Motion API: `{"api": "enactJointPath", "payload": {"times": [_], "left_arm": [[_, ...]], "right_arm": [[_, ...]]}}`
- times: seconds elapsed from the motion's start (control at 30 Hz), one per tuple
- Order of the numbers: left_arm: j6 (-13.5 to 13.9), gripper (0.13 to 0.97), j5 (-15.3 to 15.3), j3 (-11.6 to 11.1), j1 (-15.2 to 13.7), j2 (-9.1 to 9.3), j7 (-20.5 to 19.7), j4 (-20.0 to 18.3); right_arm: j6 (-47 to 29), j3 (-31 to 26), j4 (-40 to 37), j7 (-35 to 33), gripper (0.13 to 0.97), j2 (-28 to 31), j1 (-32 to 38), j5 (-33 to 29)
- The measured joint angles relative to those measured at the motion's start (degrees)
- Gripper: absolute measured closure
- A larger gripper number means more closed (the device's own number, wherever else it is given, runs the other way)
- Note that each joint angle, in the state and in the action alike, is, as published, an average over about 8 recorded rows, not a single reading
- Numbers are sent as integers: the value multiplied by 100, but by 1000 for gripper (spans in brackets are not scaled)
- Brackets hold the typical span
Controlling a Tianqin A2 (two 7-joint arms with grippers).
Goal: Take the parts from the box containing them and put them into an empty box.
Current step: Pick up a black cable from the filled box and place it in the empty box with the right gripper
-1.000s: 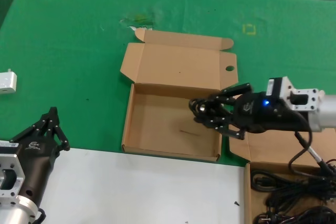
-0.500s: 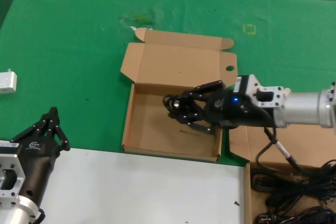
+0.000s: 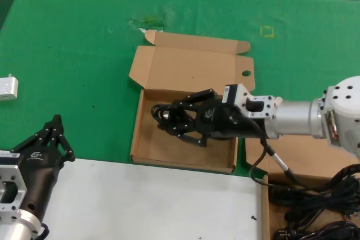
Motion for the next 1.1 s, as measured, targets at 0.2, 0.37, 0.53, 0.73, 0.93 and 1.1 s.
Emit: {"api": "enactJointPath", "payload": {"times": [0.2,0.37,0.53,0.73,0.93,1.1], "left_arm": [[0,958,0,0,0,0,0,0],[0,958,0,0,0,0,0,0],[0,958,0,0,0,0,0,0],[0,958,0,0,0,0,0,0],[0,958,0,0,0,0,0,0],[0,958,0,0,0,0,0,0]], "right_arm": [[74,-27,-104,-86,785,-138,-31,-49],[155,13,-523,-351,785,-314,69,-55],[261,129,-1241,-801,785,-554,312,-22],[379,322,-2178,-1391,785,-824,647,39],[483,505,-2774,-1792,785,-984,852,82],[511,611,-2987,-1938,779,-1040,920,82]]}}
